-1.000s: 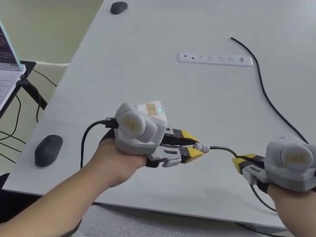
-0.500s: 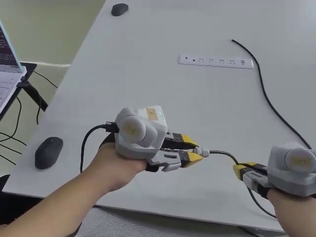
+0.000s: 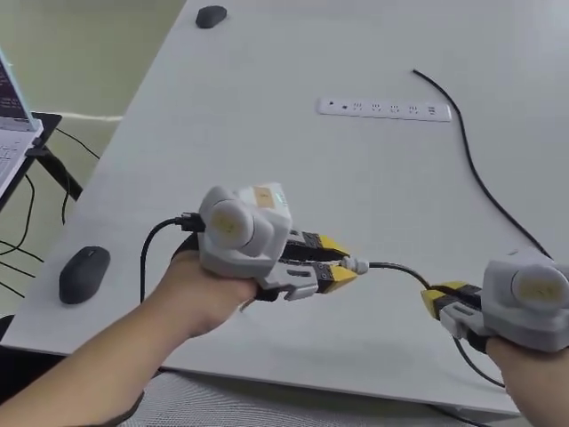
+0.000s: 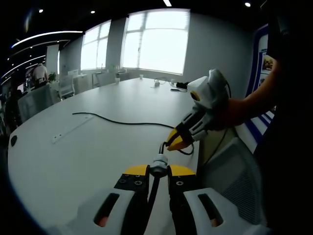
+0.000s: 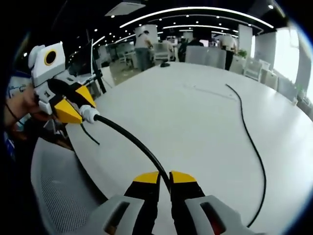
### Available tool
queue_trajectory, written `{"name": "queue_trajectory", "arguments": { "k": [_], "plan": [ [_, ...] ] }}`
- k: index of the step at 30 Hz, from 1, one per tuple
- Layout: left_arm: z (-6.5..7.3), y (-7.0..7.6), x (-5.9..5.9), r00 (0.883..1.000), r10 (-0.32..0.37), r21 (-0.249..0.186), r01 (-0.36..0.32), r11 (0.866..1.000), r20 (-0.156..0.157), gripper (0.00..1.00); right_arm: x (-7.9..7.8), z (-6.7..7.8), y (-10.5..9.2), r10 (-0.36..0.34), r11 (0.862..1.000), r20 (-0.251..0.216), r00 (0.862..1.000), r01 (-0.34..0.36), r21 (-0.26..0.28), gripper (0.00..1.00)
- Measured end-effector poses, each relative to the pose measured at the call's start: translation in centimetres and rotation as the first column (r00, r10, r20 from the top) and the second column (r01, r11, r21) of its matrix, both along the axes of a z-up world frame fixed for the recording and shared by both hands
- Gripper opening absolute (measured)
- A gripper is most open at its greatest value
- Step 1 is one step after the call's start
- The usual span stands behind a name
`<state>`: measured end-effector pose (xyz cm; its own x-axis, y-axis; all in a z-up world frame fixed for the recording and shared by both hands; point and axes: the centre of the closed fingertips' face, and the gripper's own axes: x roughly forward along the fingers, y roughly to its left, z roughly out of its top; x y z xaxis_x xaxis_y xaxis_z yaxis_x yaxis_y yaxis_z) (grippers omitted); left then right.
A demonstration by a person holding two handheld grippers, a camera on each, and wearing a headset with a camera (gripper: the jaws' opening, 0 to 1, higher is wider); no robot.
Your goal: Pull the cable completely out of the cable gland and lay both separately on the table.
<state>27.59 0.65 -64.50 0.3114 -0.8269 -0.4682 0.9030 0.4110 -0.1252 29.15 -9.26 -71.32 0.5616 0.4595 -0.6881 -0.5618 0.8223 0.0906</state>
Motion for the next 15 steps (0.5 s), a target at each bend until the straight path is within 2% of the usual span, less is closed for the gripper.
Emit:
{"name": "queue_trajectory", "arguments": {
  "k": [4,6,7,9,11,13,14,15],
  "plan": [
    [0.1,0.1,0.1,1.0,0.003,0.0,-0.003,1.0,0.002,0.15,-0.1,1.0,0.2,0.044,0.999,0.039,0.998,-0.043,-0.028,0.09],
    [0.1,0.1,0.0,1.0,0.004,0.001,-0.004,1.0,0.001,0.15,0.0,1.9,0.7,0.091,0.995,0.083,0.992,-0.088,-0.046,0.13],
    [0.1,0.1,0.0,1.0,0.004,0.002,-0.004,1.0,0.0,0.15,-0.1,2.2,0.8,0.111,0.992,0.091,0.99,-0.106,-0.065,0.16],
    [0.0,0.1,0.0,1.0,0.003,0.004,-0.003,1.0,0.0,0.15,-0.1,3.2,1.9,0.175,0.983,0.139,0.975,-0.165,-0.077,0.17],
    [-0.1,0.0,-0.1,1.0,0.001,0.008,-0.001,1.0,-0.002,0.15,-0.6,3.5,2.8,0.235,0.97,0.139,0.962,-0.223,-0.099,0.2],
    [-0.1,-0.1,-0.1,1.0,-0.002,0.008,0.002,1.0,-0.001,0.15,-0.5,3.9,3.7,0.294,0.952,0.179,0.939,-0.272,-0.141,0.2],
    [-0.1,-0.2,-0.2,1.0,-0.003,0.009,0.003,1.0,0.0,0.15,-0.7,4.1,4.6,0.35,0.93,0.196,0.916,-0.315,-0.187,0.19],
    [-0.1,-0.2,-0.2,1.0,-0.006,0.014,0.006,1.0,0.002,0.15,-0.7,4.2,4.9,0.372,0.92,0.204,0.906,-0.33,-0.21,0.19]
  ]
}}
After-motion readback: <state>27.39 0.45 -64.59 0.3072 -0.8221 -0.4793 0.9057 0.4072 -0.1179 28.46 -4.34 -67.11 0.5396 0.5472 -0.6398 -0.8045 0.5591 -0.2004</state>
